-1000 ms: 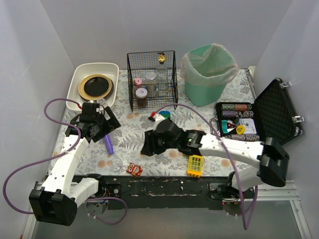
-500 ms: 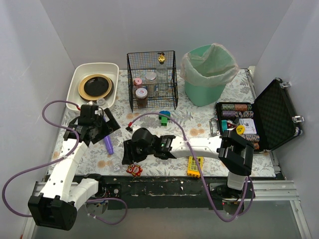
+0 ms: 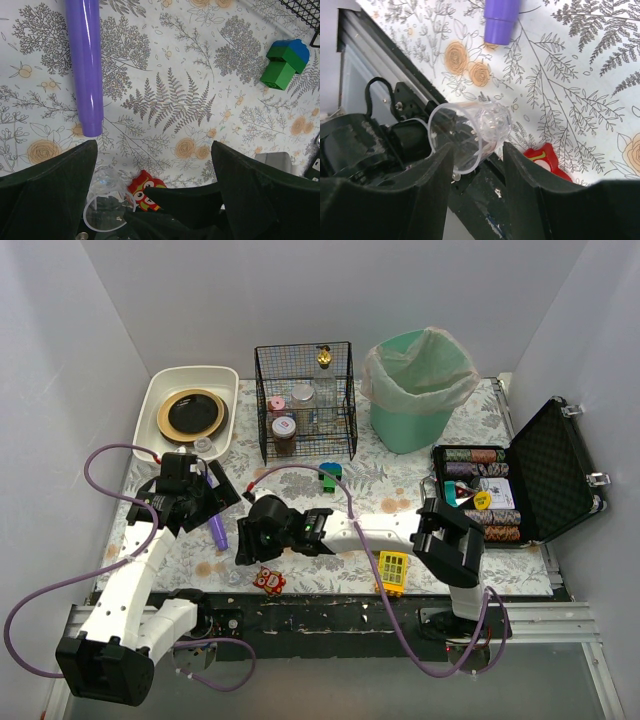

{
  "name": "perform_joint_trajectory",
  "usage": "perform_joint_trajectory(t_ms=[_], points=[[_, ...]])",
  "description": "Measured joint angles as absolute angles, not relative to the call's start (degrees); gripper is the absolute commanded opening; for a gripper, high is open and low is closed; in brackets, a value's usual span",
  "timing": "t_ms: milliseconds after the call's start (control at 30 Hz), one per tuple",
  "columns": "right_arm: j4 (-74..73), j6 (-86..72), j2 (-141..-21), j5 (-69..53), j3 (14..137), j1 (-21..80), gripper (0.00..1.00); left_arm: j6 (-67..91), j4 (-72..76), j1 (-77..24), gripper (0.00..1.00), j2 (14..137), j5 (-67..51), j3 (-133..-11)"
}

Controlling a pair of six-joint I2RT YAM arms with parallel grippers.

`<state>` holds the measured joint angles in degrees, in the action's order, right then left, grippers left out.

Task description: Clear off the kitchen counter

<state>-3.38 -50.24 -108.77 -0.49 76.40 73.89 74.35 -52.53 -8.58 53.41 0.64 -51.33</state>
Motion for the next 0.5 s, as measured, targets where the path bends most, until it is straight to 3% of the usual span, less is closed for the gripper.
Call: perform_joint_trajectory(t_ms=[200, 367, 433, 500], points=[[-5.9, -50.3, -111.6, 1.1, 78.3, 73.9, 0.43, 74.2, -52.5, -8.6, 0.98, 53.4, 0.6, -51.3], [-6.1, -50.2, -112.5, 1.2, 78.7, 73.9, 0.19, 74.0, -52.6, -8.6, 0.98, 53.4, 0.7, -51.3], [-6.3, -50.3, -112.6, 1.6, 78.6, 73.9, 0.05, 73.9, -52.6, -8.6, 0.98, 53.4, 0.7, -51.3], [-6.0, -50.4, -112.5, 2.2, 78.3, 73.9, 0.01, 73.9, -52.6, -8.6, 0.98, 53.3, 0.7, -51.3]])
